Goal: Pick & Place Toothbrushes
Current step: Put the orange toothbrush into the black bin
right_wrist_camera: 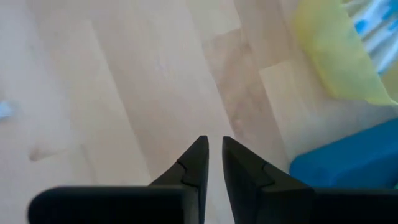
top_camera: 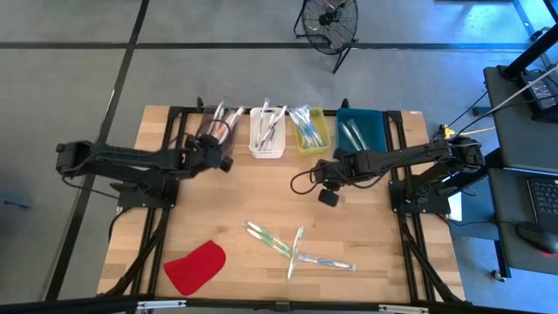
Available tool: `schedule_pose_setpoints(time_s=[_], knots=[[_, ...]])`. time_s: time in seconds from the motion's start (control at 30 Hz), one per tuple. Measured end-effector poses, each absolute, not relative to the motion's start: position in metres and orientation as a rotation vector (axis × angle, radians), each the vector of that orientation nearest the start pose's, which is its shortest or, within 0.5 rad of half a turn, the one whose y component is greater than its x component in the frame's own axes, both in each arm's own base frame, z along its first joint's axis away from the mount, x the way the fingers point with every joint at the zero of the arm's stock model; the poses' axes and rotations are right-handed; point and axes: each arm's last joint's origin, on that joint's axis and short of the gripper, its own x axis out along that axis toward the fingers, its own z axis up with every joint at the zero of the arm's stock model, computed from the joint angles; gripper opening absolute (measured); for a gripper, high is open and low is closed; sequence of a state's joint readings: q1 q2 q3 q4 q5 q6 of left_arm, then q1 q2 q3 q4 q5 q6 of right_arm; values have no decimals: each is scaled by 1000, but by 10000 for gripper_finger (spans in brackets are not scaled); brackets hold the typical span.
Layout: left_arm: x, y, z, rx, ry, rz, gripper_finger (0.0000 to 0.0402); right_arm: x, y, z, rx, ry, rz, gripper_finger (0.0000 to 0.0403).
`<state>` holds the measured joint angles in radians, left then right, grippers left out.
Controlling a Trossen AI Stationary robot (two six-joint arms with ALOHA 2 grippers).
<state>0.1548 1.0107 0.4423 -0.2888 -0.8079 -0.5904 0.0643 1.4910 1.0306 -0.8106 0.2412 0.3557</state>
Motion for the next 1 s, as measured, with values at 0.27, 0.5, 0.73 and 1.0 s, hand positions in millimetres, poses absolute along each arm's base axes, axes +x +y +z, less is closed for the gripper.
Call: schedule_pose_setpoints(time_s=[0.27,0.5,0.73,1.0], knots=[[162,71,176,-275,639,1116,24,275,15,220,133,1199,-334,56],[151,83,171,-347,719,1156,24,274,21,220,142,1196,-330,64],[146,91,170,-405,753,1134,24,274,25,220,153,1193,-331,52],[142,97,169,-400,772,1145,40,273,35,220,242,1209,-281,34]])
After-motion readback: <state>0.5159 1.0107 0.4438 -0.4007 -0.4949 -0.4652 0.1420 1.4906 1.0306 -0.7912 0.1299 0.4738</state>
